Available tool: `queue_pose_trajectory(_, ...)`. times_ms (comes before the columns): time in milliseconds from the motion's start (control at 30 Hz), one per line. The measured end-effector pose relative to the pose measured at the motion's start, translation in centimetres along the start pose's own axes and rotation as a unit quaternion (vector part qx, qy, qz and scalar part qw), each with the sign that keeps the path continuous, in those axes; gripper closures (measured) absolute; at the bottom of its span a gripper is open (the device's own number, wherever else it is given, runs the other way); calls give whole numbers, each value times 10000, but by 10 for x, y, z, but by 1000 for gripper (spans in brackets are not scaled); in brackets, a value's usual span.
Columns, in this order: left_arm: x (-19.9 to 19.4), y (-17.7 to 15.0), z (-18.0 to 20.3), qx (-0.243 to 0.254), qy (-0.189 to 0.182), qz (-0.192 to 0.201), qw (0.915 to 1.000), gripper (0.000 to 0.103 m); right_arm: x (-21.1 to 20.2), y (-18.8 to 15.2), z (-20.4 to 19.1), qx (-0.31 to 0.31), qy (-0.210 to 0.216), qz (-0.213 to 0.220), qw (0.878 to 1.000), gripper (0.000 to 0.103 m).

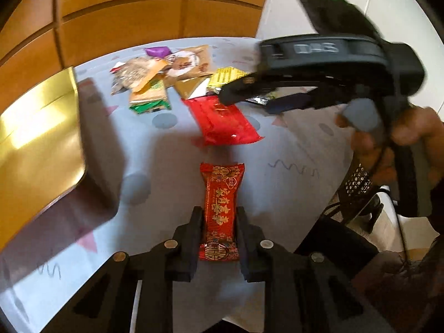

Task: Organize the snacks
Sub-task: 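Grasp the red-gold candy bar with the left tool while the right tool reaches the red packet, then drop the candy bar into the tin with the left tool while the right tool grasps the red packet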

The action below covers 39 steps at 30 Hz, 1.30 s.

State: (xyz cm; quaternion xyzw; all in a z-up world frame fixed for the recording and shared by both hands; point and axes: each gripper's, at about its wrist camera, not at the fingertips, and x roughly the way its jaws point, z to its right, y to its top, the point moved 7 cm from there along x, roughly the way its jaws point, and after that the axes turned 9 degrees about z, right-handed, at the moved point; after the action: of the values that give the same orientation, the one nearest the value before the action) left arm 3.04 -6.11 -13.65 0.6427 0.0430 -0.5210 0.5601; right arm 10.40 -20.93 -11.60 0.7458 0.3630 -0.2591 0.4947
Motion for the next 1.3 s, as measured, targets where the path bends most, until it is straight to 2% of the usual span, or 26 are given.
queue_pose_trajectory(67,0,1,-2,-94,11,49,9999,81,14,2,-12,-52,29,-122,9999,16)
queue_pose_trajectory(300,-23,-2,-7,-264,11,330,9991,81,58,1,-36,-819,-384,-402,9951,16)
queue_pose_trajectory(333,-26,-1,-7,-309,-19,375,9988,81,57,0,-37,-1024,-459,-365,9930,23)
queue_pose_trajectory(367,-32,0,-10,-400,-83,447,9982,81,56,-2,-37,-1175,-546,-348,9910,38)
queue_pose_trajectory(400,-38,2,-12,-478,-149,512,9974,81,53,-5,-34,-1371,-677,-313,9878,43)
queue_pose_trajectory(467,-52,8,-13,-648,-332,705,9949,81,44,-10,-26,-1469,-656,-270,9866,60)
queue_pose_trajectory(533,-68,16,-17,-802,-425,899,9918,81,34,-16,-15,-1417,-520,-311,9880,61)
queue_pose_trajectory(633,-88,38,-40,-1183,-263,1253,9847,81,23,-23,-9,-1494,-437,-343,9872,61)
queue_pose_trajectory(733,-98,59,-76,-1583,239,1473,9760,80,19,-28,-10,-1678,-469,-301,9842,59)
queue_pose_trajectory(767,-97,66,-92,-1690,591,1431,9734,80,18,-29,-11,-1737,-500,-288,9831,58)
queue_pose_trajectory(833,-89,74,-119,-1962,1009,1285,9669,80,20,-31,-15,-1854,-539,-261,9808,56)
queue_pose_trajectory(967,-67,89,-160,-2473,1420,1069,9525,80,21,-34,-16,-1961,-552,-170,9789,53)
queue_pose_trajectory(1067,-49,108,-179,-2472,1544,1115,9501,80,22,-32,-17,-1976,-477,-138,9790,50)
queue_pose_trajectory(1167,-19,127,-194,-2316,1720,970,9526,80,20,-34,-20,-2042,-461,-119,9778,46)
queue_pose_trajectory(1233,2,134,-203,-2307,1781,826,9530,72,19,-34,-21,-2064,-450,-123,9774,44)
queue_pose_trajectory(1300,11,135,-208,-2412,1876,778,9490,71,19,-35,-23,-2062,-418,-131,9775,39)
